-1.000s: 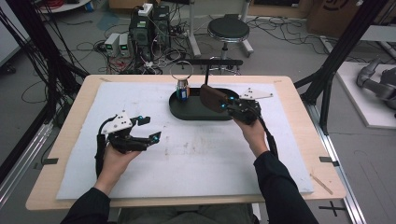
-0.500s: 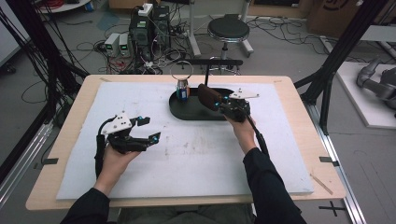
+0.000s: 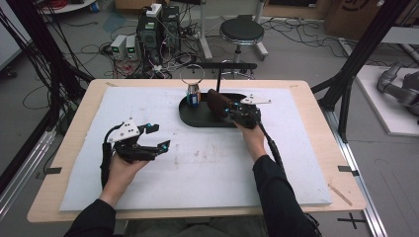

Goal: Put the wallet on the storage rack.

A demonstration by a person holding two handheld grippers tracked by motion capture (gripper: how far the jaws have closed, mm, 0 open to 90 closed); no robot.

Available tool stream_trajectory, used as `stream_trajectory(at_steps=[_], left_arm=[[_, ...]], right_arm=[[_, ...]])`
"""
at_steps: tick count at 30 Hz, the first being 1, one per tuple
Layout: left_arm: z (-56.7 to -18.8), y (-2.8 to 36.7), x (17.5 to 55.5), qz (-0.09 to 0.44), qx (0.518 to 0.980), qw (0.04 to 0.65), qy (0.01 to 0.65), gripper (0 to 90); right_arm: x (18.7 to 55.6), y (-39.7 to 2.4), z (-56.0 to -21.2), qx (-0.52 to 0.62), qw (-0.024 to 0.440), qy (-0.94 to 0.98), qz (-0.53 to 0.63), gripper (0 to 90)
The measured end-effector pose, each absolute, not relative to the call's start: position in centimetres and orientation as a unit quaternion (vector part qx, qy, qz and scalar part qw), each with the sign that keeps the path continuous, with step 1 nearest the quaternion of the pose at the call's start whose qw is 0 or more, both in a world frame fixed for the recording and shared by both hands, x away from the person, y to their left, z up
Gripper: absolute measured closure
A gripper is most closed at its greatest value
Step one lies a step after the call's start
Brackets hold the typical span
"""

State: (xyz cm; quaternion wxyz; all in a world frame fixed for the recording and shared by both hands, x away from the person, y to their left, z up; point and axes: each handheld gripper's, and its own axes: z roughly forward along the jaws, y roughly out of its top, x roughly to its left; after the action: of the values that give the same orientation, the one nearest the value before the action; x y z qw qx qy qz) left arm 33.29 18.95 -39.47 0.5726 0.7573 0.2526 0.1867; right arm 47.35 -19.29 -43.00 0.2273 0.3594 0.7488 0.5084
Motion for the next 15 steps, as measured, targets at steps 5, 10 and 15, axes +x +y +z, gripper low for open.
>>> stream_trajectory(at_steps=[5,10,15], left_arm=[[-39.54,19.07,33.23,0.187,0.757,0.573,0.252,26.2],[-39.56,19.13,33.24,0.187,0.758,0.573,0.251,26.2],[-39.55,19.15,33.27,0.188,0.758,0.571,0.251,26.2]], right_arm=[[47.52,-18.97,-43.38,0.353,0.239,0.751,0.503,71.2],[47.62,-18.8,-43.78,0.355,0.239,0.755,0.497,71.0],[47.67,-18.79,-43.92,0.356,0.239,0.754,0.497,69.8]])
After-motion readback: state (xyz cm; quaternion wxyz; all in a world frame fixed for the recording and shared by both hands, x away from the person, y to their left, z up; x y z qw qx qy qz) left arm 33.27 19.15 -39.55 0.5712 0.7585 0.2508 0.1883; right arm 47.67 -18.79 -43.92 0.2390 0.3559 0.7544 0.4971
